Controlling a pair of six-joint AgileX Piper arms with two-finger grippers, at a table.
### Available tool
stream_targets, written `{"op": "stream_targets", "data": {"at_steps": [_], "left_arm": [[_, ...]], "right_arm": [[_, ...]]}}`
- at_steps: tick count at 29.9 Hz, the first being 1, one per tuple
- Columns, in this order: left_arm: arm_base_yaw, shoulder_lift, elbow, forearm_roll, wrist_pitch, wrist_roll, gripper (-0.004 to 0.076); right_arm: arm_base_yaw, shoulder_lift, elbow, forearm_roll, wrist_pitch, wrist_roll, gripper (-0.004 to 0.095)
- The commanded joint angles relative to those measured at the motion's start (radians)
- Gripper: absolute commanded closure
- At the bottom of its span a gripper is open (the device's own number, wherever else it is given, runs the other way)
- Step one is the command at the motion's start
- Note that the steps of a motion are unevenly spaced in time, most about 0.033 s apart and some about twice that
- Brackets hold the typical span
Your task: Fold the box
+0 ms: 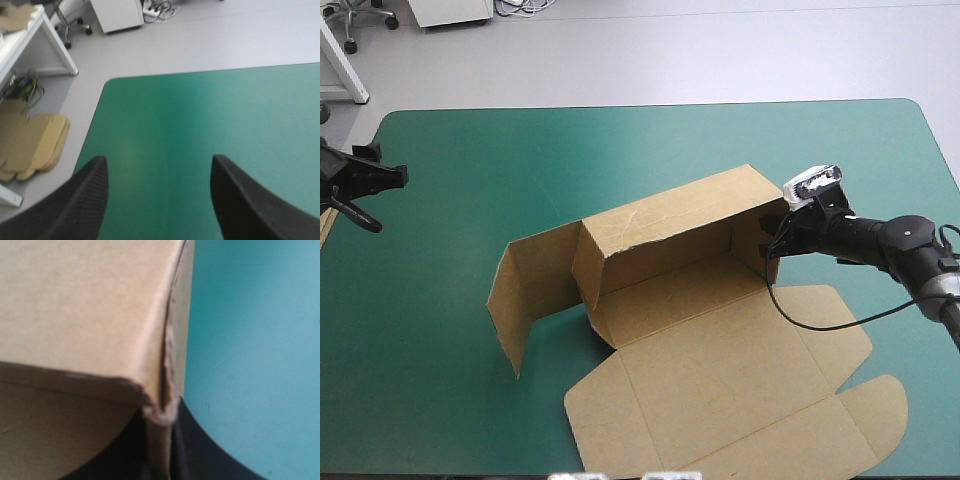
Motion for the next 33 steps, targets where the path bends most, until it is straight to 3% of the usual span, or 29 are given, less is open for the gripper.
{"op": "stream_targets", "data": {"at_steps": [1, 5, 10, 19, 33], "left_arm": [[0.122, -0.035, 0.097, -0.123, -0.146, 0.009, 0.0286], [0.177, -0.066, 0.235, -0.253, -0.232, 0.051, 0.0286], [0.156, -0.051, 0.281, -0.337, -0.234, 0.141, 0.0287], [0.122, -0.029, 0.281, -0.339, -0.230, 0.148, 0.0287], [0.122, -0.020, 0.281, -0.380, -0.209, 0.173, 0.0287]], "right_arm": [[0.003, -0.030, -0.061, -0.017, 0.026, 0.063, 0.0927], [0.003, -0.030, -0.073, -0.075, 0.026, 0.125, 0.0927], [0.003, -0.030, -0.114, -0.118, 0.052, 0.253, 0.0926], [0.003, -0.004, -0.334, -0.452, 0.186, 0.663, 0.0926], [0.076, 0.365, -0.783, -0.709, 0.460, 0.952, 0.0921]]}}
